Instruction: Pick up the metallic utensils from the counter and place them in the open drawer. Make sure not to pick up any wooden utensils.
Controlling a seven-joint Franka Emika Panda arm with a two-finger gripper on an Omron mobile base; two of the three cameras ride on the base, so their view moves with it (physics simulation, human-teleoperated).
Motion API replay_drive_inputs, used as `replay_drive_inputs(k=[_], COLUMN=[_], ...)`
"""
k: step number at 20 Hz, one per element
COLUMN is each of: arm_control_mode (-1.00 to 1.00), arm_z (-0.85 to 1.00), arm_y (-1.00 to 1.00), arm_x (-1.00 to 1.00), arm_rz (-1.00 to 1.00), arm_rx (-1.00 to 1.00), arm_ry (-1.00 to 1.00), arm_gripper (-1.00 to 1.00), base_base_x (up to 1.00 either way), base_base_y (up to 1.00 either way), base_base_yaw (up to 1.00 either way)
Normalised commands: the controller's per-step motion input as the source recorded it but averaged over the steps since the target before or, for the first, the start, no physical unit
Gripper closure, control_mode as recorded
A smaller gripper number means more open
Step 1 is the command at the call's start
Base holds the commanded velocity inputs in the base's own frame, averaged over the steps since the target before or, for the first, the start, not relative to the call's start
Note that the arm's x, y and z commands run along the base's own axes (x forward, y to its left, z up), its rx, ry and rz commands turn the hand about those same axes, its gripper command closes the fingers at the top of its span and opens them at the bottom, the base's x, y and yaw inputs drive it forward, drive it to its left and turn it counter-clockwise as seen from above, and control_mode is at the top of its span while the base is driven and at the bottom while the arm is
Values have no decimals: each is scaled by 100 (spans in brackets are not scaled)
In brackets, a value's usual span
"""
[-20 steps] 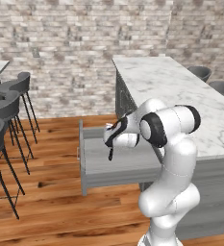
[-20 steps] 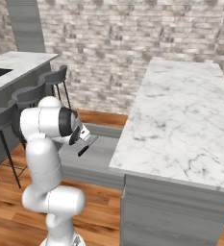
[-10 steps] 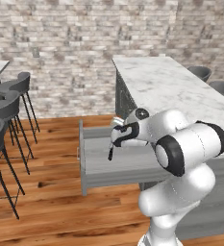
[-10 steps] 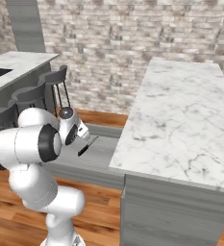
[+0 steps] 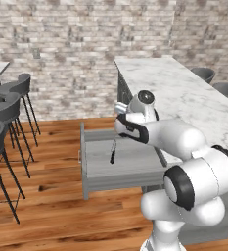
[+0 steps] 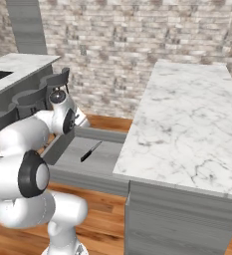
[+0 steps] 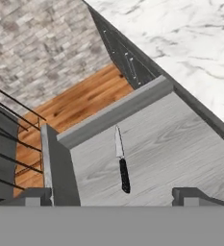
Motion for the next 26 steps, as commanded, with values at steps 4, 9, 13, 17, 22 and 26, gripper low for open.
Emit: replay_drive_inputs(k=[4, 9, 13, 17, 22, 26], arm_control_mode=[-100, -100, -100, -100, -100, -100], arm_z=[100, 100, 60, 5, 2, 16], arm_y=[-13, -21, -22, -28, -21, -3], arm_x=[-8, -25, -69, -100, -100, -100], arm_rz=[0, 0, 0, 0, 0, 0], arm_rx=[0, 0, 0, 1, 6, 0], arm_ry=[0, 15, 8, 0, -10, -17], arm_gripper=[-100, -100, -100, -100, -100, -100], base_base_x=[0, 0, 0, 0, 0, 0], base_base_y=[0, 0, 0, 0, 0, 0], base_base_yaw=[0, 0, 0, 0, 0, 0])
